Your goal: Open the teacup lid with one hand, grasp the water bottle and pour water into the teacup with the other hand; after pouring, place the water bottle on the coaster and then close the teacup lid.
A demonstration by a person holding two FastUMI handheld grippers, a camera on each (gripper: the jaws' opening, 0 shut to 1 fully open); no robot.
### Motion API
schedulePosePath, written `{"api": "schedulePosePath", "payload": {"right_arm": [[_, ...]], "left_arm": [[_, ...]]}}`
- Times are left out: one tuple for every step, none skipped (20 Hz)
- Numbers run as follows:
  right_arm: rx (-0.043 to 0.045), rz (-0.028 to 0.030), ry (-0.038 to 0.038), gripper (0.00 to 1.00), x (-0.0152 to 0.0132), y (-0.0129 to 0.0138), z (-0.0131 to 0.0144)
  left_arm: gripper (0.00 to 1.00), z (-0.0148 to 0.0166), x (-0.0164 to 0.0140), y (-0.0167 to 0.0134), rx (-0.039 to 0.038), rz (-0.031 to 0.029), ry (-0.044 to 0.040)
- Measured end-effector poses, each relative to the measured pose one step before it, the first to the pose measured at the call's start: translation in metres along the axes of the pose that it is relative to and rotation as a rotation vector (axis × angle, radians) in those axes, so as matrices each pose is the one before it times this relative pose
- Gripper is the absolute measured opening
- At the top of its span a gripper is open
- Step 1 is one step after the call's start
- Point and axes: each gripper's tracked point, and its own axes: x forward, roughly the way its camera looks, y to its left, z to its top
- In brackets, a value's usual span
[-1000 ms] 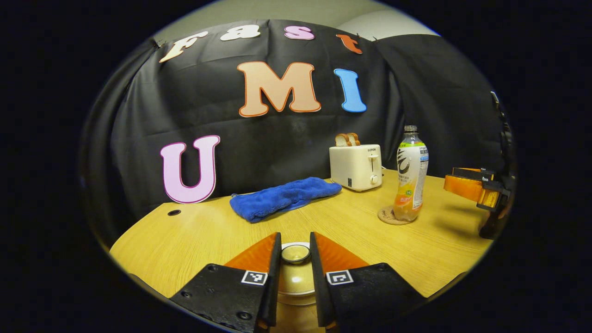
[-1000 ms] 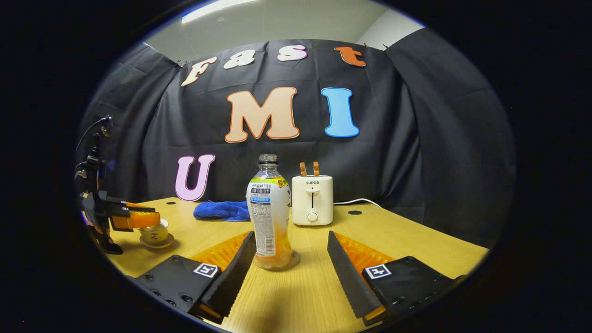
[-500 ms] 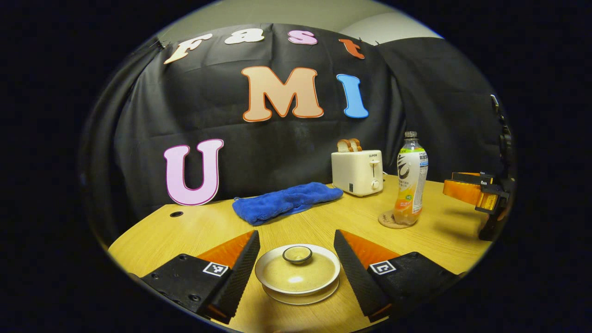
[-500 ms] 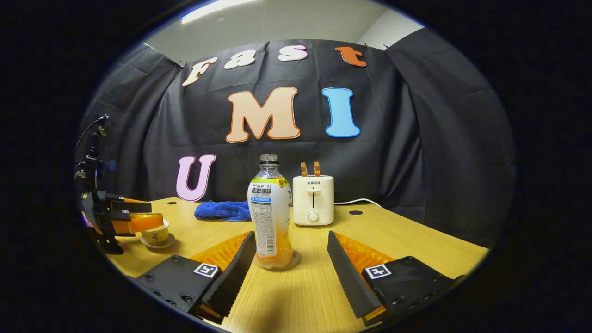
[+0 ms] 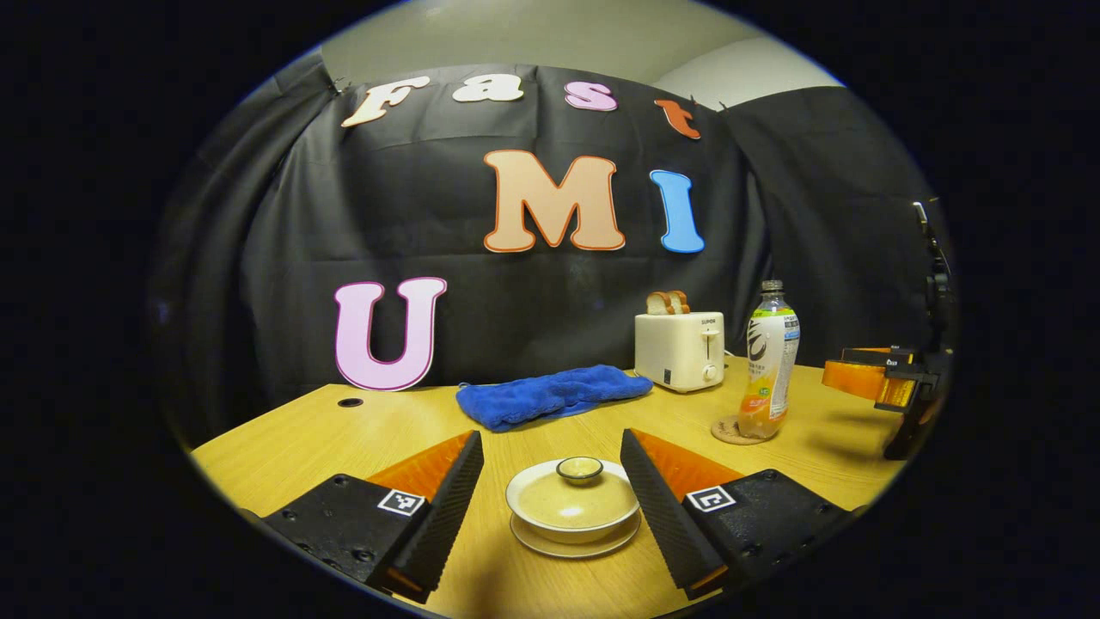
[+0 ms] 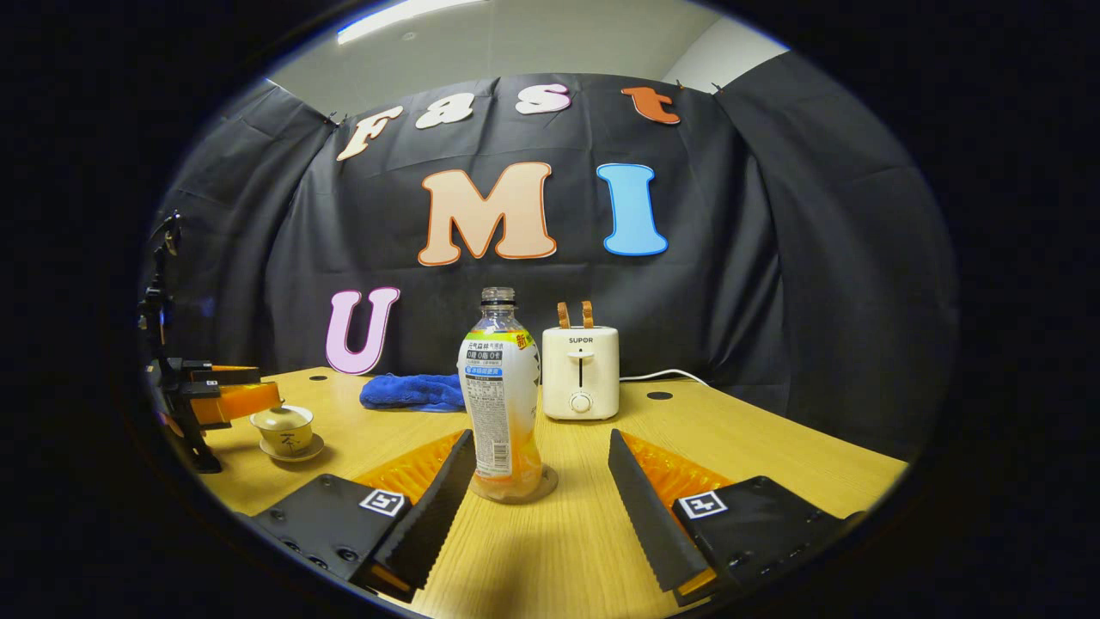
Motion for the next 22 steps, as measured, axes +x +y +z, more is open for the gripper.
{"api": "schedulePosePath", "payload": {"right_arm": [[-0.00028, -0.00074, 0.00005, 0.98, -0.00011, -0.00055, -0.00005], [-0.00006, -0.00393, 0.00005, 0.98, 0.00034, -0.00098, -0.00004], [-0.00020, -0.00469, -0.00019, 0.98, 0.00010, -0.00096, -0.00010], [0.00004, -0.00327, -0.00095, 0.98, 0.00016, -0.00021, 0.00070], [-0.00049, -0.00325, 0.00037, 0.98, 0.00024, -0.00109, 0.00031], [0.00018, -0.00057, 0.00029, 0.98, -0.00053, -0.00005, 0.00002], [-0.00032, 0.00010, 0.00007, 0.98, 0.00002, 0.00036, -0.00010], [0.00040, -0.00020, 0.00005, 0.98, -0.00008, -0.00005, 0.00008], [-0.00074, -0.00112, 0.00028, 0.98, 0.00010, -0.00005, 0.00027], [0.00048, -0.00646, -0.00031, 0.98, 0.00009, -0.00147, 0.00019], [-0.00096, -0.00747, -0.00054, 0.98, -0.00035, -0.00157, 0.00022], [0.00019, -0.00544, -0.00088, 0.98, -0.00019, -0.00101, -0.00016], [-0.00047, -0.00460, 0.00092, 0.98, 0.00014, -0.00052, 0.00011], [0.00003, -0.00389, 0.00047, 0.95, 0.00058, -0.00117, -0.00023], [-0.00048, -0.00501, -0.00076, 0.98, -0.00048, -0.00103, 0.00044], [-0.00044, -0.00887, -0.00118, 0.98, 0.00001, -0.00153, 0.00011], [-0.00049, -0.01379, -0.00013, 0.98, -0.00002, -0.00280, 0.00007], [-0.00063, -0.01591, -0.00056, 0.98, 0.00021, -0.00312, 0.00076], [-0.00036, -0.01233, -0.00030, 0.98, 0.00053, -0.00231, 0.00008], [0.00000, -0.00392, 0.00080, 1.00, -0.00036, -0.00052, -0.00036], [-0.00066, 0.00004, -0.00143, 0.92, -0.00079, 0.00119, -0.00030], [0.00040, -0.00013, -0.00059, 0.92, 0.00009, -0.00046, 0.00077]], "left_arm": [[0.94, 0.00043, -0.00382, 0.00444, -0.00821, 0.01765, -0.00258], [0.94, -0.00028, -0.00306, 0.00485, -0.00932, 0.02262, -0.00139], [0.94, -0.00054, -0.00256, 0.00270, 0.00410, 0.01622, 0.00341], [0.94, -0.00004, -0.00176, 0.00116, -0.00269, 0.01112, -0.00125], [0.94, 0.00055, -0.00174, 0.00146, 0.00196, 0.00766, 0.00144], [0.93, 0.00006, -0.00071, 0.00168, -0.00052, 0.00940, 0.00093], [0.94, -0.00074, -0.00178, 0.00307, -0.00035, 0.01414, 0.00102], [0.94, 0.00002, -0.00140, 0.00469, 0.00130, 0.02218, 0.00289], [0.94, -0.00073, -0.00220, 0.00407, -0.00136, 0.02179, 0.00041], [0.94, 0.00120, -0.00210, 0.00378, 0.00163, 0.01897, -0.00154], [0.94, -0.00117, -0.00052, 0.00210, 0.00008, 0.01543, 0.00185], [0.94, -0.00018, -0.00038, 0.00146, 0.00005, 0.00955, -0.00076], [0.94, 0.00071, -0.00007, -0.00039, 0.00052, 0.00130, 0.00102], [0.94, 0.00025, -0.00024, -0.00042, -0.00005, 0.00018, 0.00027], [0.94, -0.00014, -0.00007, -0.00002, 0.00011, 0.00002, -0.00048], [0.94, -0.00024, 0.00078, 0.00065, 0.00045, 0.00164, 0.00072], [0.94, -0.00039, -0.00056, -0.00023, 0.00012, 0.00513, -0.00002], [0.94, -0.00027, 0.00054, 0.00175, 0.00023, 0.00418, 0.00083], [0.94, 0.00005, -0.00189, 0.00349, -0.00008, 0.01743, 0.00092], [0.92, -0.00016, -0.00088, 0.00465, 0.00062, 0.02084, -0.00034], [0.92, 0.00051, 0.00029, 0.00425, 0.00123, 0.02140, 0.00077], [0.92, -0.00067, -0.00039, 0.00344, 0.00064, 0.02012, 0.00006]]}}
